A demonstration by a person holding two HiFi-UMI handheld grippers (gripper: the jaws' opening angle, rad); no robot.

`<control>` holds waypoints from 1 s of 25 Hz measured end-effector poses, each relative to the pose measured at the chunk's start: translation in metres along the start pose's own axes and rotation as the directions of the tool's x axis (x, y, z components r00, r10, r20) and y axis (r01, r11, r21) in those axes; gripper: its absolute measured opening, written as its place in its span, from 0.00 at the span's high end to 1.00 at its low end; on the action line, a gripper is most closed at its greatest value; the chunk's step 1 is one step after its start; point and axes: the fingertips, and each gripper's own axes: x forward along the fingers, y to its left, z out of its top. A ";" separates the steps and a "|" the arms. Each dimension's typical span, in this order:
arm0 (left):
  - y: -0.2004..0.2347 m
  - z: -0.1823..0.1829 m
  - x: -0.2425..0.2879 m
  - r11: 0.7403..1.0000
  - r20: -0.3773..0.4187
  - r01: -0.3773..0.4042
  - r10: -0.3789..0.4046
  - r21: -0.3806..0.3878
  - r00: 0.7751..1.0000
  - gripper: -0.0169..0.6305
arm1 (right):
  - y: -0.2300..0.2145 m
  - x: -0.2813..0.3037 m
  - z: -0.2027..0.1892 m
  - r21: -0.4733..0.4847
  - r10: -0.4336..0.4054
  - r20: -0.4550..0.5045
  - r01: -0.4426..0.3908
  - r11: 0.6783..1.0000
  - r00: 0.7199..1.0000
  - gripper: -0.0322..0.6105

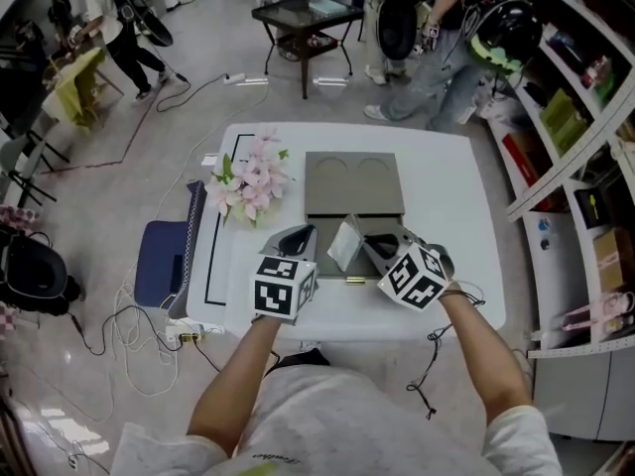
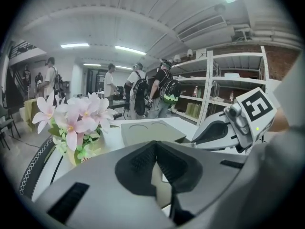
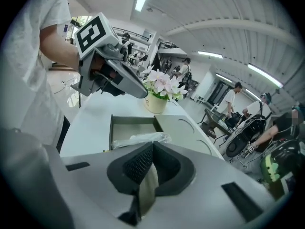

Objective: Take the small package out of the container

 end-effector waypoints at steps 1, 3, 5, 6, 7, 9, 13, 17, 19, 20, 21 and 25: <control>-0.003 0.001 0.000 1.000 0.001 0.005 -0.005 0.005 1.000 0.97 | -0.001 -0.004 0.001 0.006 -0.013 0.006 0.013 1.000 1.000 0.94; -0.011 0.002 -0.002 1.000 0.003 0.016 -0.017 0.018 1.000 0.97 | -0.004 -0.015 0.003 0.022 -0.041 0.020 0.040 0.999 0.999 0.94; -0.020 0.005 -0.004 0.999 0.009 0.028 -0.028 0.029 1.000 0.97 | -0.008 -0.027 0.003 0.043 -0.072 0.035 0.070 0.997 0.997 0.94; -0.025 0.006 -0.005 0.999 0.013 0.034 -0.034 0.033 0.999 0.97 | -0.010 -0.033 0.003 0.055 -0.088 0.042 0.086 0.995 0.995 0.94; -0.030 0.007 -0.006 0.999 0.017 0.039 -0.040 0.037 0.999 0.97 | -0.012 -0.040 0.002 0.070 -0.105 0.049 0.102 0.992 0.993 0.94; -0.041 0.007 -0.008 0.998 0.021 0.051 -0.052 0.046 0.998 0.97 | -0.014 -0.053 0.001 0.109 -0.140 0.065 0.133 0.985 0.988 0.94; -0.066 0.004 -0.016 0.995 0.024 0.079 -0.081 0.061 0.996 0.97 | -0.015 -0.082 -0.001 0.181 -0.208 0.103 0.187 0.965 0.973 0.94; -0.095 0.001 -0.028 0.991 0.028 0.111 -0.113 0.070 0.993 0.97 | -0.012 -0.117 -0.002 0.248 -0.276 0.128 0.239 0.939 0.953 0.94; -0.108 -0.002 -0.034 0.989 0.027 0.125 -0.128 0.073 0.991 0.97 | -0.008 -0.133 -0.003 0.274 -0.304 0.135 0.259 0.926 0.943 0.94; -0.114 -0.004 -0.036 0.988 0.025 0.132 -0.134 0.077 0.991 0.97 | -0.005 -0.141 -0.005 0.284 -0.317 0.137 0.269 0.920 0.939 0.94; -0.120 -0.006 -0.038 0.987 0.021 0.138 -0.140 0.082 0.990 0.97 | -0.003 -0.149 -0.006 0.293 -0.330 0.138 0.280 0.914 0.934 0.94; -0.142 -0.014 -0.048 0.983 0.014 0.157 -0.159 0.098 0.987 0.97 | 0.010 -0.179 -0.018 0.350 -0.382 0.139 0.316 0.882 0.914 0.94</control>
